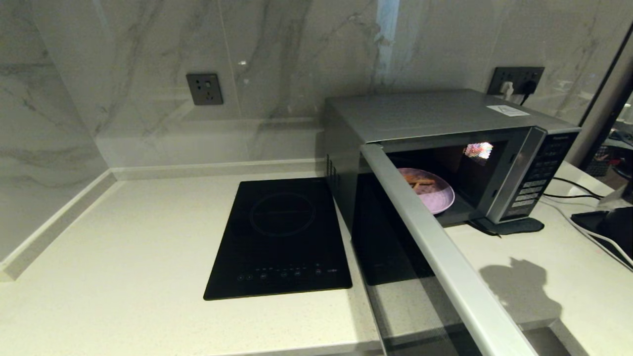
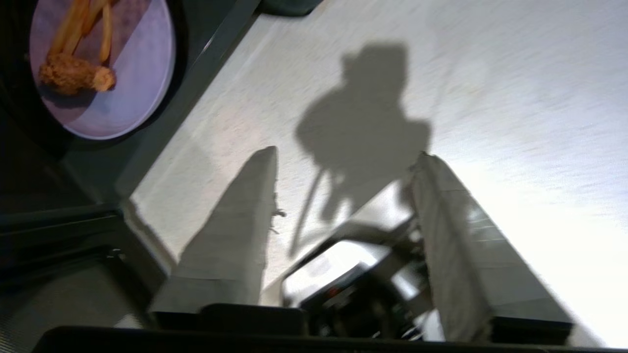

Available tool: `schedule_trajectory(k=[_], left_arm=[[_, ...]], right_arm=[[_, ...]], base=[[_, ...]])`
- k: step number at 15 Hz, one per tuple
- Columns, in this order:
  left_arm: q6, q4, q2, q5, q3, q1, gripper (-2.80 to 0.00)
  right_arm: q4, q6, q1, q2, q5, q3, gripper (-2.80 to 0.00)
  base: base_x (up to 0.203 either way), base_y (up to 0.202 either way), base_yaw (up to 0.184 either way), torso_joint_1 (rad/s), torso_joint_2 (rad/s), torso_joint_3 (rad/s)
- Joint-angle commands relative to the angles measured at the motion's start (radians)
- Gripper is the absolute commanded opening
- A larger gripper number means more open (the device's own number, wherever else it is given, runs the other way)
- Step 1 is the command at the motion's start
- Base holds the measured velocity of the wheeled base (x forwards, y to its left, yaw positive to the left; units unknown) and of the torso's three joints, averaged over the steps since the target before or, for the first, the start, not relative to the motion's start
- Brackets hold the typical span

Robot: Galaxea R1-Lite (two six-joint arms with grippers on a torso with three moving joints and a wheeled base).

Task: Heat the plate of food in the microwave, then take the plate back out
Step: Close the microwave oven

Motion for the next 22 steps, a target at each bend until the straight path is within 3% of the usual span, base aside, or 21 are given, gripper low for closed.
schedule_trajectory(k=[1,4,6,8,10,15,20,22], left_arm=[[0.000,0.000,0.001,0.000,0.000,0.000,-2.80],[0.000,0.000,0.001,0.000,0.000,0.000,-2.80],[-0.001,0.000,0.001,0.000,0.000,0.000,-2.80],[0.000,0.000,0.001,0.000,0.000,0.000,-2.80],[0.000,0.000,0.001,0.000,0.000,0.000,-2.80],[-0.002,0.000,0.001,0.000,0.000,0.000,-2.80],[-0.001,0.000,0.001,0.000,0.000,0.000,-2.80],[0.000,0.000,0.001,0.000,0.000,0.000,-2.80]], right_arm=[[0.012,-0.066,-0.013,-0.115,-0.034,-0.043,-2.80],[0.019,-0.106,0.028,-0.145,-0.048,-0.081,-2.80],[0.019,-0.112,0.069,-0.147,-0.126,-0.110,-2.80],[0.063,-0.122,0.097,-0.145,-0.126,-0.174,-2.80],[0.236,-0.134,0.116,-0.139,-0.038,-0.228,-2.80],[0.611,-0.146,0.126,-0.130,0.351,-0.321,-2.80],[0.765,-0.299,0.142,-0.127,0.384,-0.408,-2.80],[0.747,-0.315,0.179,-0.117,0.469,-0.445,-2.80]], base=[[0.000,0.000,0.000,0.000,0.00,0.000],[0.000,0.000,0.000,0.000,0.00,0.000],[0.000,0.000,0.000,0.000,0.00,0.000],[0.000,0.000,0.000,0.000,0.00,0.000],[0.000,0.000,0.000,0.000,0.00,0.000],[0.000,0.000,0.000,0.000,0.00,0.000],[0.000,0.000,0.000,0.000,0.00,0.000],[0.000,0.000,0.000,0.000,0.00,0.000]])
